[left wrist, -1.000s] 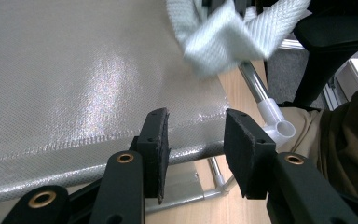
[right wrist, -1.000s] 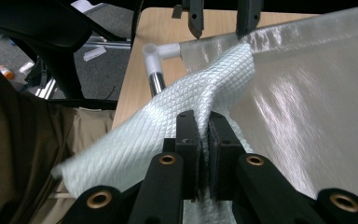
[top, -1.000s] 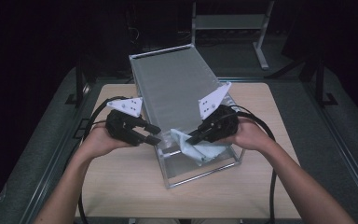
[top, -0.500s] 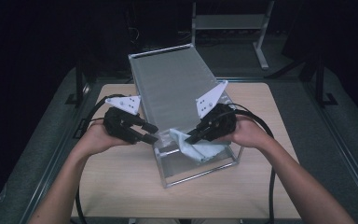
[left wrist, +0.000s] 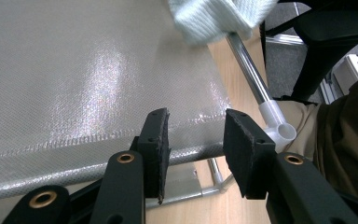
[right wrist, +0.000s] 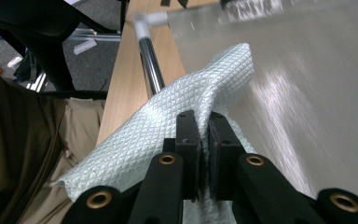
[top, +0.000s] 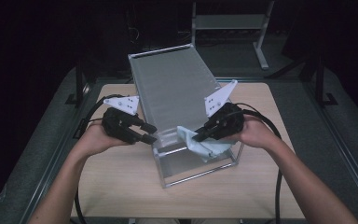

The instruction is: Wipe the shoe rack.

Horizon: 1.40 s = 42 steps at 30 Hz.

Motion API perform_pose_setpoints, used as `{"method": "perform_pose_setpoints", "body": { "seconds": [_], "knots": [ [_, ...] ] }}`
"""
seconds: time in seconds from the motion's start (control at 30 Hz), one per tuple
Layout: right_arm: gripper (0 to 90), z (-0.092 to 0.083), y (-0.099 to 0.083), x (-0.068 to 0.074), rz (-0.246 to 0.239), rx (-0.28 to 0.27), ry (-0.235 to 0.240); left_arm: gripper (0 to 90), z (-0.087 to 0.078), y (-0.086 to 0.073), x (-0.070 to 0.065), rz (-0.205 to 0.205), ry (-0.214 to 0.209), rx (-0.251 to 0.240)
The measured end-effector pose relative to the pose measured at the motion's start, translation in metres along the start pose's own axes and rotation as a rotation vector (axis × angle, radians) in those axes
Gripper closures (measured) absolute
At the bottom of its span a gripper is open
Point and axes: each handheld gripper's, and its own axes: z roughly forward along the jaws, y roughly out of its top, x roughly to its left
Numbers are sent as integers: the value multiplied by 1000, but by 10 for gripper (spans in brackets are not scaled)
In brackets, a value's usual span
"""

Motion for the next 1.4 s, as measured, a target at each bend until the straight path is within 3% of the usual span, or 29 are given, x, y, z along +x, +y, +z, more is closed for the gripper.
{"method": "perform_pose_setpoints", "body": {
  "seconds": [0.1, 0.33, 0.5, 0.83, 0.97, 1.4],
  "knots": [
    [839, 8, 8, 2, -27, -6, 14, 599, -1, 0, -1, 6, 8, 3],
    [836, -7, -4, 5, 0, -6, 8, 594, -1, -1, 0, 6, 4, -4],
    [834, 1, 1, 9, -20, -18, 22, 589, -2, -2, -3, 5, 23, -5],
    [837, 23, 18, 10, -46, -43, -37, 571, -8, -11, -1, -20, 70, 0],
    [836, 29, 28, 11, -63, -18, -64, 569, -13, -16, -1, -31, 96, -9],
    [836, 31, 32, 7, -62, -1, -69, 566, -14, -24, -4, -42, 133, -22]
  ]
}}
